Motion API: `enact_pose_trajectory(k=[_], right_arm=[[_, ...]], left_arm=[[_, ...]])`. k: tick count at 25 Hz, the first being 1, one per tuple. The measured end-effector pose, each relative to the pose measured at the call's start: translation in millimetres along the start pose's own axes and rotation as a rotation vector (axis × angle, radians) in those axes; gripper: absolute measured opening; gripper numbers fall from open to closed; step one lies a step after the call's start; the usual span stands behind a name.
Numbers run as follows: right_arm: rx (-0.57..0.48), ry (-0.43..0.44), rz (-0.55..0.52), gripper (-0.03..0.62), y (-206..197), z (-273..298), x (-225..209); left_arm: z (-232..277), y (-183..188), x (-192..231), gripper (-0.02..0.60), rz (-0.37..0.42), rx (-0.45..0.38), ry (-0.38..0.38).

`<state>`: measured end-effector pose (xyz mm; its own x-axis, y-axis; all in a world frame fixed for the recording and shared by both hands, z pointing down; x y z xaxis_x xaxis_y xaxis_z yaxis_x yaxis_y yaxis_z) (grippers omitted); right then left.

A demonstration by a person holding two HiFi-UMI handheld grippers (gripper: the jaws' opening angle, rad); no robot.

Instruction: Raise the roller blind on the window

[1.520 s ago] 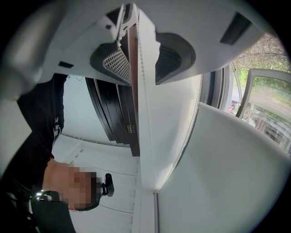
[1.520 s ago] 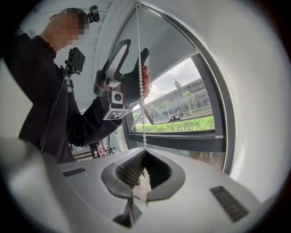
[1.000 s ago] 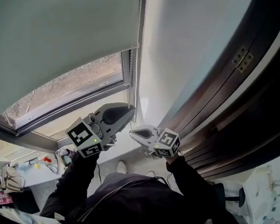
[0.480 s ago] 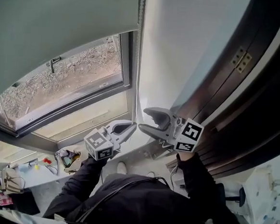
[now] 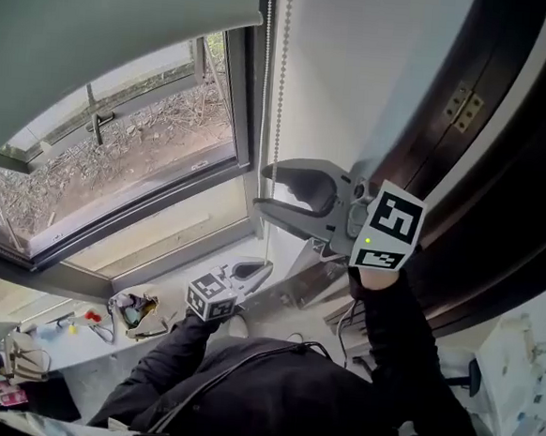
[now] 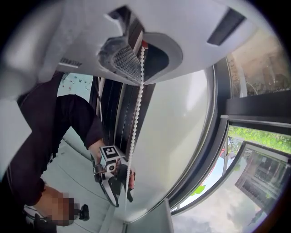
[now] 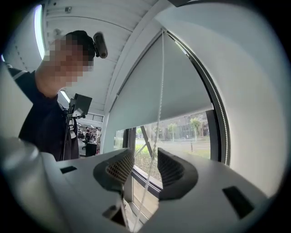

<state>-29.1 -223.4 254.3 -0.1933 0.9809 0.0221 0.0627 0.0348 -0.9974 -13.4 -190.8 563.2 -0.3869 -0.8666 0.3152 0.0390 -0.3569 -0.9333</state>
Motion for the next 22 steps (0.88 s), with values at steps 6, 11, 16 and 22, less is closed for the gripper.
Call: enact_pose_trajectory(k=[6,11,16,22], right_arm=[[0.011,0.007,0.047,0.015,-6,2,3],[-0.006,0.006,0.082,0.012,-6,0,0],[-0.029,-0.033,0.049,0.011,-10,0,-4],[0.0,-0.025,0.137,0.008,-56,-3,-6]], left_arm=[[-5,-22,5,0.018,-0.046,-0.004,0.017],[-16,-25,0,0.047,0.049,0.023,0.019],[-36,6,13,0.126,-0.004,-0.065,0.031],[-67,108,7,0.137,0.054,-0.254,-0.004]])
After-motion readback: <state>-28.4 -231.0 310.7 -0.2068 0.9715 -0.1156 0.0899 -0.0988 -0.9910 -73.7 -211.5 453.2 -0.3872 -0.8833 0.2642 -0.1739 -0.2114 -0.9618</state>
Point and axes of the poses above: the fingertips, and each gripper's own axes: z forward along the fingers, x to its left, y out of its top, the point moved 1 cm from there along -z, backward along the fingers, and after that the axes turned 3 degrees about -y, right-handed, at the moved point
